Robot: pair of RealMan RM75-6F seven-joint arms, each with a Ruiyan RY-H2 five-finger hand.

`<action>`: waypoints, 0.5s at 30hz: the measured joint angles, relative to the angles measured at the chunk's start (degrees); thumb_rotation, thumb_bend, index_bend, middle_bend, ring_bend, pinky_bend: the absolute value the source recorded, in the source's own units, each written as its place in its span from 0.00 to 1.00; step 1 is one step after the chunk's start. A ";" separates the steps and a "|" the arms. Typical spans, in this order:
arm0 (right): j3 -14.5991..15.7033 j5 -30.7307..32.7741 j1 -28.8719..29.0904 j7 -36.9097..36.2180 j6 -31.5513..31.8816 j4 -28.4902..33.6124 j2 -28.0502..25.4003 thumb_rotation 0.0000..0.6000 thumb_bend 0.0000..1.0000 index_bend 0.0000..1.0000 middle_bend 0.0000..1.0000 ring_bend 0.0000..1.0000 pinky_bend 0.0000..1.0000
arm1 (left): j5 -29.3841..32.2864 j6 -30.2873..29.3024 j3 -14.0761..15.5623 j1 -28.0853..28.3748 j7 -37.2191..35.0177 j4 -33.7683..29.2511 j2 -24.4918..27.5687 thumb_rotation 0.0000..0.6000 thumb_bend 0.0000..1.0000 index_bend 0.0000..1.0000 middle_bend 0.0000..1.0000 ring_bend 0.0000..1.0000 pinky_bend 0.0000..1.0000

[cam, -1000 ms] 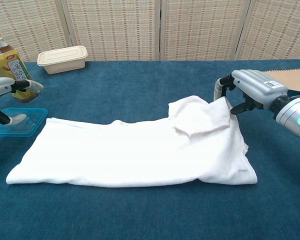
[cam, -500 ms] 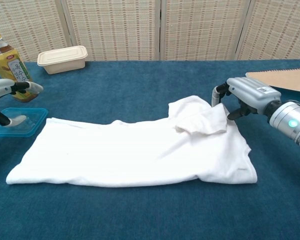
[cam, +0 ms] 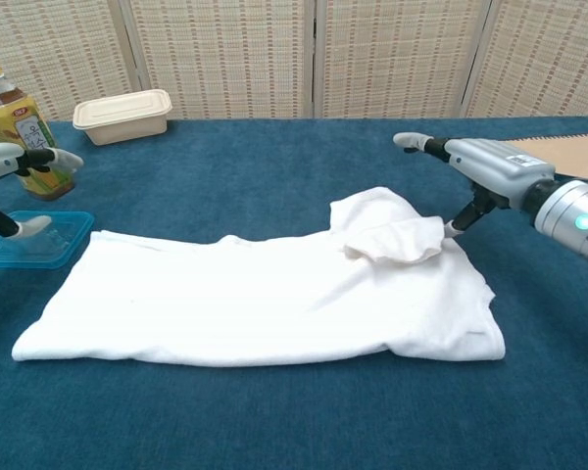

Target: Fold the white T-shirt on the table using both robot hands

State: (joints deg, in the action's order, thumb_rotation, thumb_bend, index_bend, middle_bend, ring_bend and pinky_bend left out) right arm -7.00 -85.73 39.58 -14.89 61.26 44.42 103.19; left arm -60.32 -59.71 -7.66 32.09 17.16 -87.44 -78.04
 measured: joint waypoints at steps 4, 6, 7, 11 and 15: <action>1.88 -2.16 -1.06 1.35 2.11 6.20 -4.87 1.00 0.11 0.01 0.11 0.07 0.06 | -0.42 -0.57 0.10 -0.40 -0.12 -0.62 0.56 1.00 0.44 0.02 0.09 0.10 0.09; 3.22 -3.42 -1.62 1.92 2.91 7.95 -6.49 1.00 0.11 0.05 0.13 0.07 0.06 | -0.31 -0.69 0.15 -0.60 -0.15 -0.81 0.65 1.00 0.44 0.02 0.09 0.10 0.09; 4.10 -4.16 -2.00 2.20 3.35 8.52 -7.00 1.00 0.11 0.08 0.13 0.07 0.06 | -0.25 -0.72 0.19 -0.67 -0.16 -0.85 0.63 1.00 0.44 0.02 0.09 0.10 0.09; 5.89 -5.65 -2.58 2.59 3.72 8.26 -7.00 1.00 0.12 0.17 0.16 0.07 0.06 | 0.03 -0.66 0.39 -0.83 0.10 -0.93 0.57 1.00 0.44 0.02 0.08 0.09 0.09; 6.83 -7.00 -2.47 2.66 4.01 5.76 -5.96 1.00 0.14 0.24 0.19 0.08 0.06 | 0.34 -0.77 0.40 -1.06 0.10 -1.07 0.63 1.00 0.44 0.02 0.08 0.09 0.09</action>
State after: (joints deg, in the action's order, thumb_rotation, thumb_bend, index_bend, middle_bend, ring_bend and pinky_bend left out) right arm -0.17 -92.73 37.11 -12.23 65.27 50.18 97.23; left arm -59.98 -60.49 -7.26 31.03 17.25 -88.51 -77.41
